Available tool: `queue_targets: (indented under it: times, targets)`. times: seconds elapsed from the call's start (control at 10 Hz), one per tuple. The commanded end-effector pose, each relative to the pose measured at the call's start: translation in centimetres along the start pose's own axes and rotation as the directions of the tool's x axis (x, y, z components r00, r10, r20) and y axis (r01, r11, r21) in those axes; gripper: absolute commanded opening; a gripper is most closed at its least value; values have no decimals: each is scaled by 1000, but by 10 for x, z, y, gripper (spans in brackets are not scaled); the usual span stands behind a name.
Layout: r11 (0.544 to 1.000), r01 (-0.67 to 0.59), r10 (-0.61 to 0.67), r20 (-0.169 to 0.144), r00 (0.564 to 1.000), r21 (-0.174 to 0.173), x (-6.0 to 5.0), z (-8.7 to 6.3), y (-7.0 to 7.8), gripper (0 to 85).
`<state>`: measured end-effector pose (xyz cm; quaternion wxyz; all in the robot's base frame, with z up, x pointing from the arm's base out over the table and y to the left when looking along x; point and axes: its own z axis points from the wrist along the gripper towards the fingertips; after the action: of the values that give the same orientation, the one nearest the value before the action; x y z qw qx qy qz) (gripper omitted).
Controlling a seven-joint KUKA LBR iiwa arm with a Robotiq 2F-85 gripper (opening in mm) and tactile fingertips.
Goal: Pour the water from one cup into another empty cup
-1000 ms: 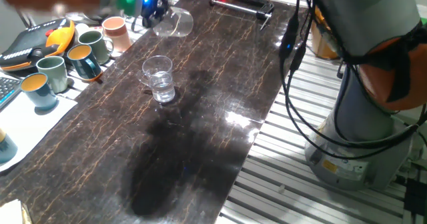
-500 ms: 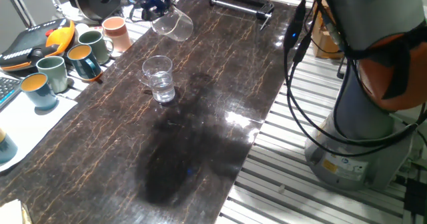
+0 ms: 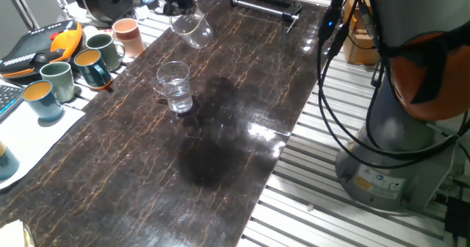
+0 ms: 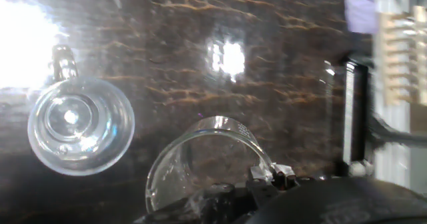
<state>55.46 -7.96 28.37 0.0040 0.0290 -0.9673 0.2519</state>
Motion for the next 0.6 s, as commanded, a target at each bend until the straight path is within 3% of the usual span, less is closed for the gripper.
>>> queue_targets:
  times: [0.0, 0.5]
  targets:
    - [961, 5, -5, 2, 1000, -276, -3, 5, -1, 7]
    - [955, 44, -37, 30, 999, -295, -13, 38, -6, 7]
